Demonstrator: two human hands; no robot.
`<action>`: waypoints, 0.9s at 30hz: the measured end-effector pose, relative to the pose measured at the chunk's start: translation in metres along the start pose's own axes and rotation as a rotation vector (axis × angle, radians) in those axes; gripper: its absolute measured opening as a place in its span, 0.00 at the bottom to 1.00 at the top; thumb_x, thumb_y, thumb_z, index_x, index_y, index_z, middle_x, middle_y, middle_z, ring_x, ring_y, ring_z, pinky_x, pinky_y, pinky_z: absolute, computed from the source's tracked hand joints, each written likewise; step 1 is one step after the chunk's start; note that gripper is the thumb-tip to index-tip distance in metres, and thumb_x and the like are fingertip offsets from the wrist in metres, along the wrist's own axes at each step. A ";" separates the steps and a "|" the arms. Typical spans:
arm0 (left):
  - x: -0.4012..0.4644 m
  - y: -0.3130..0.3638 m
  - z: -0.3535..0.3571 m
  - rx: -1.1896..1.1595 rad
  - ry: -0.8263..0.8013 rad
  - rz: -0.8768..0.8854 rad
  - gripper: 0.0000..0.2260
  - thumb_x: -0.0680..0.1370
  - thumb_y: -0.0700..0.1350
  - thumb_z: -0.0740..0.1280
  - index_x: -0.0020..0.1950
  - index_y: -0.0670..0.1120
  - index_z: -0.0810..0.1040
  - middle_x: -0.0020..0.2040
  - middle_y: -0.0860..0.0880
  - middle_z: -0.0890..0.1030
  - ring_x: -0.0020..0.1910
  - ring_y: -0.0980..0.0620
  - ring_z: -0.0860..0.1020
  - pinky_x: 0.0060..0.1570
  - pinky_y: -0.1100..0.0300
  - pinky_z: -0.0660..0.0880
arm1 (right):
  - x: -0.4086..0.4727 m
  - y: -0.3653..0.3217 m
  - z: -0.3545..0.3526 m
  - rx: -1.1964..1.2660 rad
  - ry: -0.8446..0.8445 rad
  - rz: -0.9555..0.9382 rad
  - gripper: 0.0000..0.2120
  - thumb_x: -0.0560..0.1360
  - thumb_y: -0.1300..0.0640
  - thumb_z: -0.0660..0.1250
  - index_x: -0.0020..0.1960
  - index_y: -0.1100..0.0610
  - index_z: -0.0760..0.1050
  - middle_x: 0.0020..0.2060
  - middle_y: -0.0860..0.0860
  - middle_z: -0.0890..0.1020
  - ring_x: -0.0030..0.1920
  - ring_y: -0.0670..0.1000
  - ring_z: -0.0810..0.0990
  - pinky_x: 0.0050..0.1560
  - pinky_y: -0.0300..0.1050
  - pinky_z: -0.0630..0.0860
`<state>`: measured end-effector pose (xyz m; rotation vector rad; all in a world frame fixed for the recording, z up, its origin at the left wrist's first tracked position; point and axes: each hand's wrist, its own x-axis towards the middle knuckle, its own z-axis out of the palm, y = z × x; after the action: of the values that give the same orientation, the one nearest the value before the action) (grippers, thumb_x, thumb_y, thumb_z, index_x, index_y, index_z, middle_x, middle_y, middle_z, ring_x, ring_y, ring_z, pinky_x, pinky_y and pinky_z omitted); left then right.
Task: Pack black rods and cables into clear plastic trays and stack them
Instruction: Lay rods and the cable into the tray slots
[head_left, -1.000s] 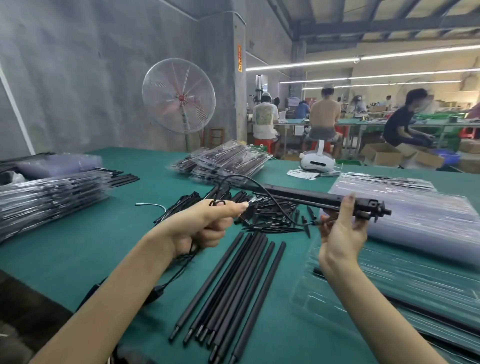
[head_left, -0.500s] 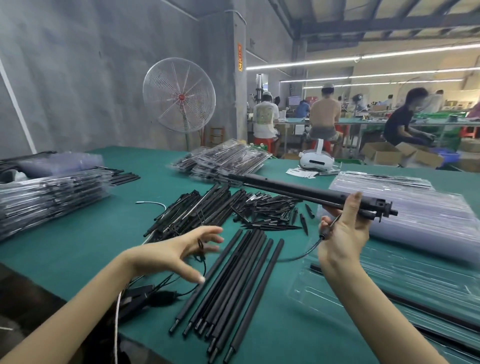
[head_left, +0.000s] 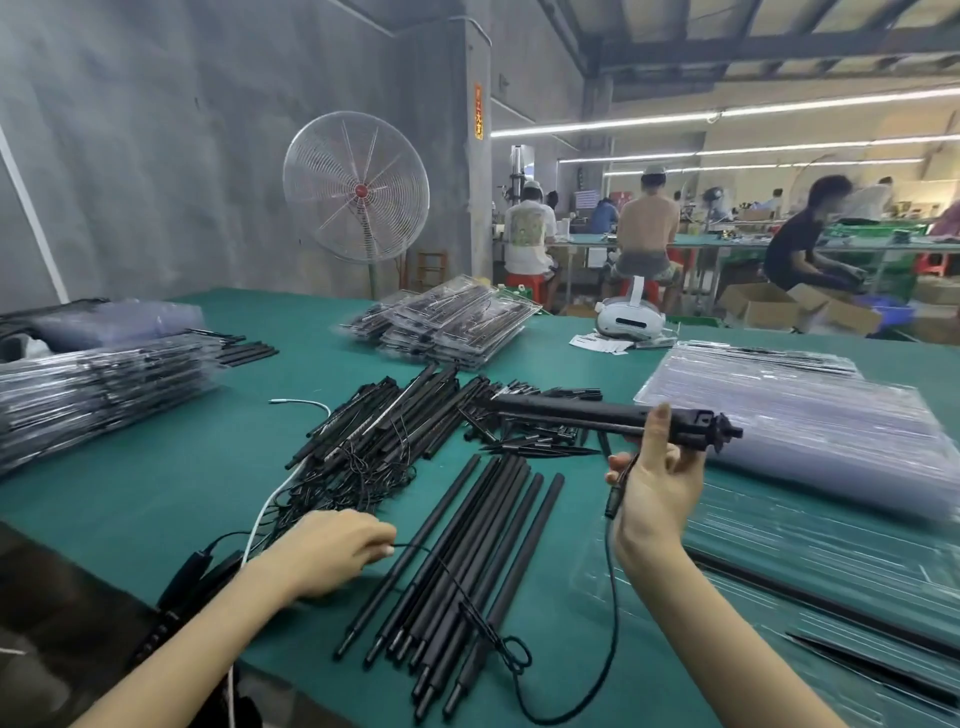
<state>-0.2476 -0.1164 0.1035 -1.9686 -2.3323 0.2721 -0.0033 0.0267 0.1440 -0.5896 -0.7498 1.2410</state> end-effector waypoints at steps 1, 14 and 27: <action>-0.001 -0.004 -0.001 0.003 0.060 -0.019 0.12 0.82 0.56 0.52 0.46 0.51 0.66 0.47 0.53 0.81 0.50 0.51 0.78 0.43 0.58 0.69 | -0.005 0.002 0.003 -0.013 -0.026 -0.030 0.07 0.75 0.46 0.64 0.45 0.49 0.69 0.37 0.47 0.71 0.27 0.40 0.74 0.29 0.34 0.74; 0.016 -0.001 -0.064 -1.400 0.470 0.173 0.11 0.76 0.53 0.65 0.38 0.48 0.75 0.29 0.45 0.70 0.27 0.54 0.67 0.28 0.68 0.67 | -0.054 0.015 0.064 -0.495 -1.220 -1.153 0.11 0.75 0.58 0.66 0.58 0.52 0.75 0.41 0.54 0.76 0.39 0.53 0.74 0.40 0.45 0.73; 0.007 0.000 -0.074 -1.778 0.150 0.246 0.12 0.71 0.55 0.72 0.36 0.47 0.79 0.32 0.48 0.76 0.30 0.55 0.74 0.33 0.67 0.73 | -0.067 0.041 0.071 -1.094 -1.310 -1.032 0.25 0.71 0.59 0.66 0.67 0.49 0.71 0.42 0.55 0.80 0.28 0.60 0.78 0.25 0.42 0.67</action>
<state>-0.2363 -0.1031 0.1763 -2.3091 -2.1038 -2.5562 -0.0932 -0.0291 0.1454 -0.0413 -2.4913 -0.0361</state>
